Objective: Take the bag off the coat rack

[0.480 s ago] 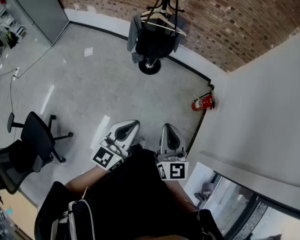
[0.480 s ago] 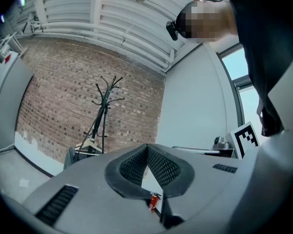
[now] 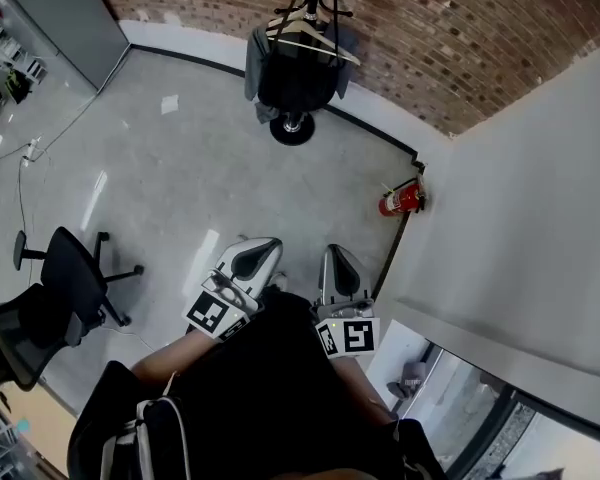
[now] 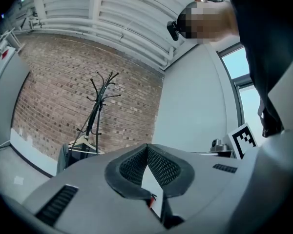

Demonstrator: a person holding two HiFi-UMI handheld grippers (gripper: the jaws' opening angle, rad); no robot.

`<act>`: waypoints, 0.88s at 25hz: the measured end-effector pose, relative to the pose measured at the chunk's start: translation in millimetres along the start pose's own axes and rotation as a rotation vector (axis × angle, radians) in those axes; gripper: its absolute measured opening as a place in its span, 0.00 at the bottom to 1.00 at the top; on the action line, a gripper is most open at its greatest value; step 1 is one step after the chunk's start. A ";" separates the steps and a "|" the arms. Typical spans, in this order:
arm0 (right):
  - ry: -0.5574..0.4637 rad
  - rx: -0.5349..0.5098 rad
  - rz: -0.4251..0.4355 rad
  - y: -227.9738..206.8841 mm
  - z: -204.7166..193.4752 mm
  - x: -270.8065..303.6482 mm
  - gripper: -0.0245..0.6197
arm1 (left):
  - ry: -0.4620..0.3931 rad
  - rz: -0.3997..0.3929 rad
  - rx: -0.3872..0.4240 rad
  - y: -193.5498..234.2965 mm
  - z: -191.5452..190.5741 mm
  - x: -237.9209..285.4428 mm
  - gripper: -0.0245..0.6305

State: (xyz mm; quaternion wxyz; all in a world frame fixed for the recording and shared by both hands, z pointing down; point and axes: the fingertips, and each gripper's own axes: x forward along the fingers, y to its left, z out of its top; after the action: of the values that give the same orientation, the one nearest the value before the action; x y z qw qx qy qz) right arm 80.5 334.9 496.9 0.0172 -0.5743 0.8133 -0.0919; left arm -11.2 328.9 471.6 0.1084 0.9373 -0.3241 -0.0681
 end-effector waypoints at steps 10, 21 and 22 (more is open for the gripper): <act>-0.048 0.014 -0.053 -34.1 9.4 15.7 0.07 | 0.019 -0.052 0.017 6.9 -2.7 30.1 0.07; -0.087 -0.023 -0.080 -66.4 31.7 73.8 0.07 | -0.042 -0.098 0.051 52.5 26.9 93.4 0.07; -0.087 -0.019 -0.080 -67.9 32.1 81.6 0.07 | -0.010 -0.094 0.075 59.8 23.2 96.6 0.07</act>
State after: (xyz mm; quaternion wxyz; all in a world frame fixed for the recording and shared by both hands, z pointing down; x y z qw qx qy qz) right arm 120.3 232.3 483.2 0.0434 -0.6099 0.7890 -0.0596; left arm 24.1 219.2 458.4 0.0681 0.9546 -0.2827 -0.0654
